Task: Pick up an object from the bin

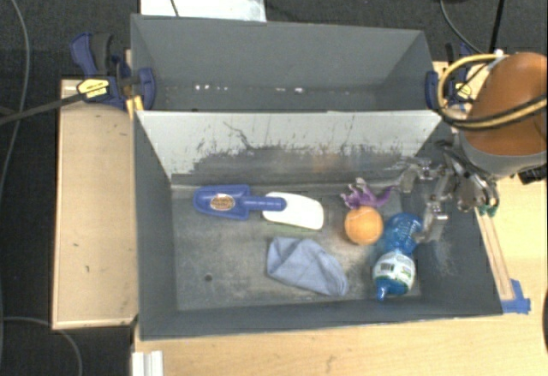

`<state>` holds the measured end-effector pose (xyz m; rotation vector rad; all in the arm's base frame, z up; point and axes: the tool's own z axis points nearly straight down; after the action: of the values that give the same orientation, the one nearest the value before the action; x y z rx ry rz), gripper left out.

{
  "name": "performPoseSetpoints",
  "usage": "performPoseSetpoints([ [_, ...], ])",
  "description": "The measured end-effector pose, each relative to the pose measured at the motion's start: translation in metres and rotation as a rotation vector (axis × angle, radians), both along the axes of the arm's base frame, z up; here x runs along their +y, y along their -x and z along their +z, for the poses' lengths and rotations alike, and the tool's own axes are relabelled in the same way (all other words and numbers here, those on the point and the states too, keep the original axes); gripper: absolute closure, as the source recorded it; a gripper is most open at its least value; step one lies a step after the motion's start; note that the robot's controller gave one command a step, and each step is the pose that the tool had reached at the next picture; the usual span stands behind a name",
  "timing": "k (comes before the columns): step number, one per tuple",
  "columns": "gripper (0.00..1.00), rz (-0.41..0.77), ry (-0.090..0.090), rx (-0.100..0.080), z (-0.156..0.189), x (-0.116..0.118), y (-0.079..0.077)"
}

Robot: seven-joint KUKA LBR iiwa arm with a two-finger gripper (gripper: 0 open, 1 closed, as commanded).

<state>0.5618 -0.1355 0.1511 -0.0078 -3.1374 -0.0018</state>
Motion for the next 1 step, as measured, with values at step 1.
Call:
performPoseSetpoints([
  [1, 0.0, 0.004, 0.002, -0.008, 0.005, 0.0005, -0.0018],
])
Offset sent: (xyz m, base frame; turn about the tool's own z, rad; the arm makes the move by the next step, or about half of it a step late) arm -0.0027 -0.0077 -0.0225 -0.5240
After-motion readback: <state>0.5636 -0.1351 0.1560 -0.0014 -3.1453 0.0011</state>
